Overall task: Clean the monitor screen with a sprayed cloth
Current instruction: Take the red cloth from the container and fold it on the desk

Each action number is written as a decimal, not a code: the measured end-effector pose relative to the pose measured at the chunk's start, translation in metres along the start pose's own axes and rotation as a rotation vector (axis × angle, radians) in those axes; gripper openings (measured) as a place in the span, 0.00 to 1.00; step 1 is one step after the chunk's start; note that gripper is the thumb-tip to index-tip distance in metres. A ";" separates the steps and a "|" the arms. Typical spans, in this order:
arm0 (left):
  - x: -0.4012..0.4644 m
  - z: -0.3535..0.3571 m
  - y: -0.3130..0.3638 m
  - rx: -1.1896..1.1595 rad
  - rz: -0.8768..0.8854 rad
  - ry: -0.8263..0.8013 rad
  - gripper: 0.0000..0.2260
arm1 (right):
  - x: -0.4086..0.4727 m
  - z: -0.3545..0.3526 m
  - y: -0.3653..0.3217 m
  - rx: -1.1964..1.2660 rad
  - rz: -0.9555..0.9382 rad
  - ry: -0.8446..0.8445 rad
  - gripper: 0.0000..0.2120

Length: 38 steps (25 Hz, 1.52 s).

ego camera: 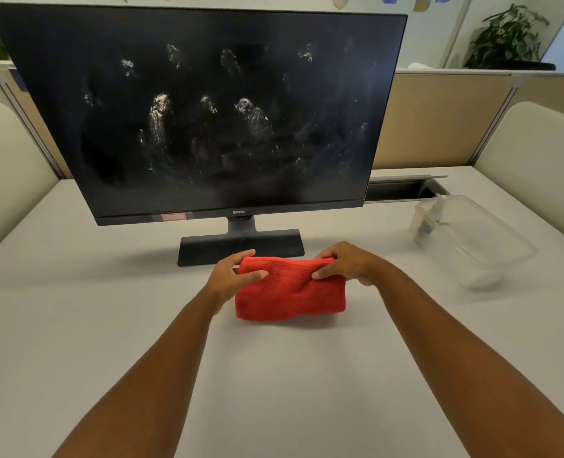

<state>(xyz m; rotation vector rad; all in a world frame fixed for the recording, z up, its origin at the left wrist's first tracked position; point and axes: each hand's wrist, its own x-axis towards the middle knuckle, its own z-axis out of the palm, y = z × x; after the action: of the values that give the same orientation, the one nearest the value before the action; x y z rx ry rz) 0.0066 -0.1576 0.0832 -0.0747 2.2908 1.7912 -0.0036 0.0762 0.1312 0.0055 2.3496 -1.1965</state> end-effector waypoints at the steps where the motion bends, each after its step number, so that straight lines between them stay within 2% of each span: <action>1: 0.000 -0.002 0.003 0.040 0.005 -0.049 0.30 | -0.003 -0.004 -0.009 -0.013 -0.034 -0.054 0.06; 3: 0.002 -0.005 0.012 0.139 0.038 -0.132 0.34 | -0.009 -0.008 -0.026 -0.080 -0.116 -0.109 0.08; 5: 0.005 -0.007 0.022 0.221 0.078 -0.212 0.32 | -0.011 -0.011 -0.038 -0.133 -0.169 -0.131 0.07; 7: 0.009 -0.013 0.031 0.300 0.095 -0.263 0.23 | -0.012 -0.017 -0.044 -0.154 -0.192 -0.141 0.05; 9: 0.010 -0.022 0.041 0.377 0.066 -0.302 0.10 | -0.014 -0.024 -0.046 -0.166 -0.193 -0.114 0.05; 10: 0.010 -0.026 0.046 0.410 0.046 -0.318 0.06 | -0.014 -0.028 -0.045 -0.171 -0.190 -0.087 0.07; 12: 0.010 -0.034 0.052 0.413 0.031 -0.319 0.04 | -0.013 -0.032 -0.044 -0.194 -0.185 -0.007 0.11; 15: 0.010 -0.037 0.063 0.334 0.129 -0.149 0.02 | -0.008 -0.033 -0.044 -0.263 -0.247 0.250 0.12; 17: 0.011 -0.035 0.072 0.216 0.253 0.030 0.06 | -0.007 -0.033 -0.046 -0.200 -0.325 0.445 0.11; 20: 0.009 -0.034 0.077 0.148 0.381 0.134 0.11 | -0.008 -0.032 -0.045 -0.069 -0.387 0.558 0.10; 22: 0.006 -0.034 0.067 0.305 0.388 0.108 0.11 | -0.009 -0.026 -0.034 -0.082 -0.388 0.493 0.11; 24: -0.001 -0.031 0.045 0.543 0.333 0.025 0.11 | -0.009 -0.013 -0.012 -0.161 -0.352 0.359 0.12; 27: -0.011 -0.021 0.009 0.817 0.198 -0.262 0.14 | -0.010 0.013 0.028 -0.236 -0.248 0.125 0.13; 29: -0.015 -0.020 -0.003 0.889 0.083 -0.489 0.18 | -0.012 0.019 0.045 -0.319 -0.186 -0.055 0.14; 31: -0.014 -0.024 0.002 0.796 -0.082 -0.655 0.21 | -0.014 0.014 0.051 -0.365 -0.133 -0.259 0.12; 32: -0.013 -0.025 0.006 0.709 -0.122 -0.643 0.20 | -0.015 0.010 0.051 -0.304 -0.101 -0.292 0.09; 33: -0.011 -0.023 0.008 0.626 -0.092 -0.540 0.18 | -0.015 0.009 0.050 -0.213 -0.098 -0.234 0.07; 35: -0.008 -0.009 0.003 0.568 0.096 -0.140 0.15 | -0.008 0.015 0.051 -0.141 -0.152 0.136 0.07; 36: -0.010 0.004 -0.004 0.618 0.177 0.044 0.16 | -0.004 0.025 0.052 -0.168 -0.175 0.329 0.09; 37: -0.014 0.019 -0.014 0.695 0.210 0.136 0.18 | 0.000 0.037 0.054 -0.204 -0.188 0.427 0.13; 38: -0.018 0.034 -0.026 0.769 0.202 0.134 0.21 | 0.003 0.051 0.057 -0.251 -0.189 0.414 0.17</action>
<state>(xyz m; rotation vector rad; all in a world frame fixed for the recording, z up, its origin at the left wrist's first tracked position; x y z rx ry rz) 0.0337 -0.1336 0.0547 0.1787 3.0009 0.8752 0.0284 0.0719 0.0623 -0.0611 2.9078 -1.0539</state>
